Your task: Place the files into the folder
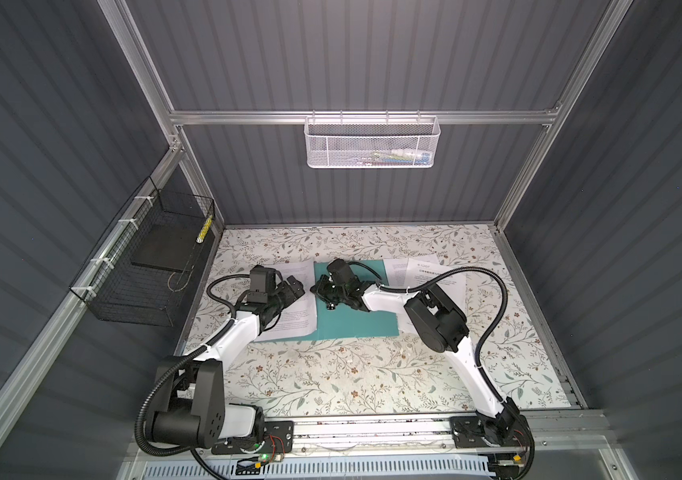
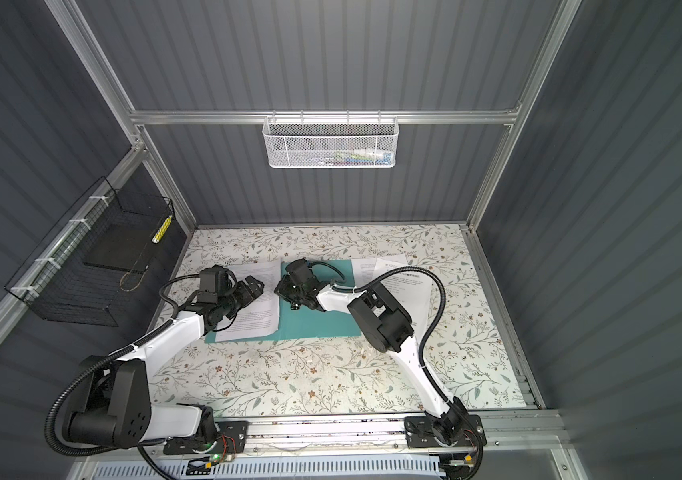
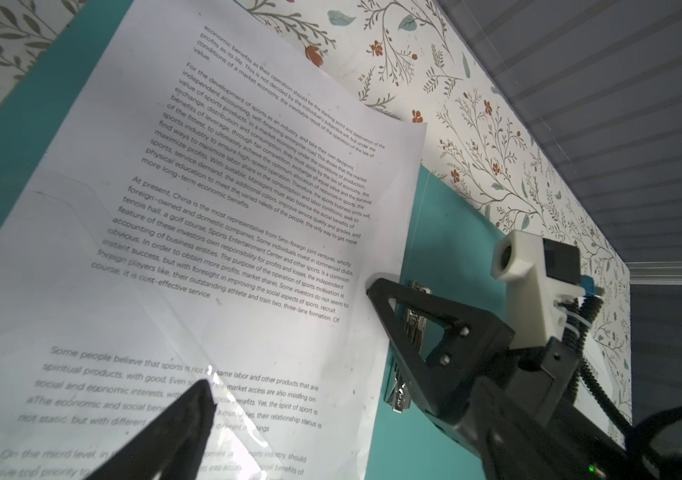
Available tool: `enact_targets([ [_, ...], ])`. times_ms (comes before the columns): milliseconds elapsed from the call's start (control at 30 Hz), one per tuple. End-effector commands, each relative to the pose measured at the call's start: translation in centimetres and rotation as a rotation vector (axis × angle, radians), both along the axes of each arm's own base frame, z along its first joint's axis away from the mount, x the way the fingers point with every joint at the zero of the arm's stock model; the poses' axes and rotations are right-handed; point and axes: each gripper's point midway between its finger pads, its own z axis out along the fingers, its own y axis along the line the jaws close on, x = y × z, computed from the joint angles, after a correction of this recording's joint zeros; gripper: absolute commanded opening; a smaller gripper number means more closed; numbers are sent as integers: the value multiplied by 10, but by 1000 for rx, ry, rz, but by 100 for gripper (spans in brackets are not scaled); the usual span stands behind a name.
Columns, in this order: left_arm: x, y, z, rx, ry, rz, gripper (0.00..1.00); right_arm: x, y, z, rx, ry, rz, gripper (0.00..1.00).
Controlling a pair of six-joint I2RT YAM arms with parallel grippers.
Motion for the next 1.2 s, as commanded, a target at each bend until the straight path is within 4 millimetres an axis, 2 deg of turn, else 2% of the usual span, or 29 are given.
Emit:
enact_targets([
  [0, -6, 7, 1, 14, 6, 11, 97, 18, -5, 6, 0, -13, -61, 0],
  [233, -7, 10, 5, 29, -1, 11, 97, 29, -1, 8, 1, -10, -83, 0],
  [800, -12, 12, 0, 29, 6, 14, 97, 13, 12, -10, -18, 22, -25, 0],
  [1167, -13, 14, -4, 33, 13, 22, 97, 12, 19, -4, -29, -20, 33, 0],
])
